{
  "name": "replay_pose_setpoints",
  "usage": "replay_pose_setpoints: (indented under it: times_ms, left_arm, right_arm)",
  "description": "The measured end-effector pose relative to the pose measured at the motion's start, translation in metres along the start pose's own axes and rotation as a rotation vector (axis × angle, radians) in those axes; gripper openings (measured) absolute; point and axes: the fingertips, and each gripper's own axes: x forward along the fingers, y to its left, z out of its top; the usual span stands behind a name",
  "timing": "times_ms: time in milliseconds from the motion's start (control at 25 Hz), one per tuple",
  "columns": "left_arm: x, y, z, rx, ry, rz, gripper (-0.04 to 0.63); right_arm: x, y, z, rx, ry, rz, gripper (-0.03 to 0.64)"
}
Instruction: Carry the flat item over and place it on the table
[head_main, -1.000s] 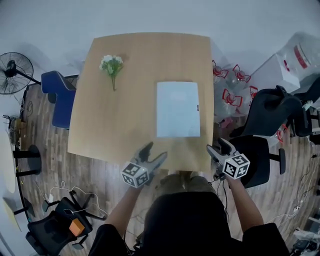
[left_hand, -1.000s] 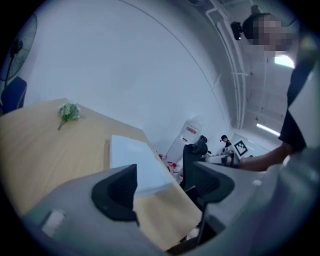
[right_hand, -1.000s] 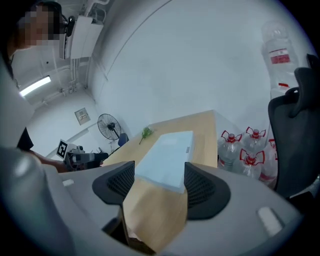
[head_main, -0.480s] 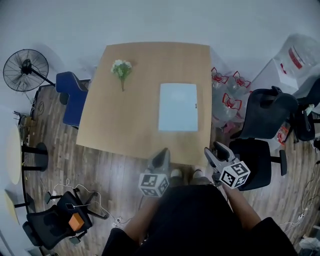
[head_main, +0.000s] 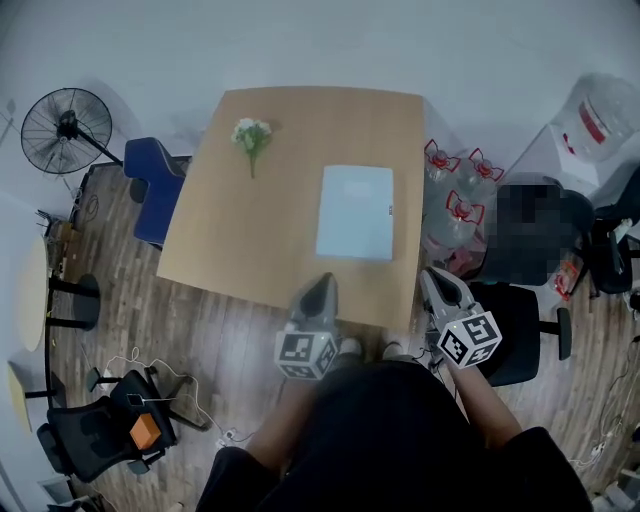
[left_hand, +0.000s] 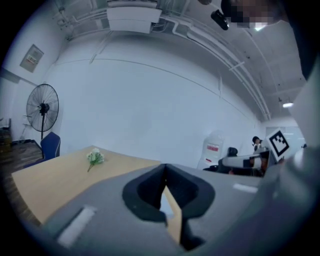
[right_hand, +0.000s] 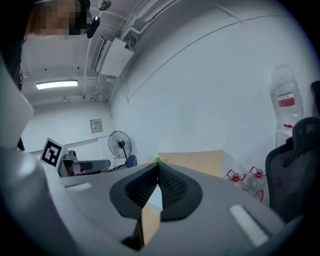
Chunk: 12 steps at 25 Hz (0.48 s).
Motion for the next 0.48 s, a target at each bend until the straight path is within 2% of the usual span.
replay_pose_setpoints:
  times_ms: [240, 480]
  left_arm:
    - [-0.005, 0.012, 0.020, 0.012, -0.088, 0.041, -0.002]
    - [0.002, 0.014, 0.016, 0.015, -0.057, 0.088, -0.002]
  right_arm:
    - [-0.004, -0.013, 0.015, -0.083, 0.007, -0.064, 0.002]
    - [-0.015, -0.023, 0.035, -0.165, -0.029, -0.114, 0.002]
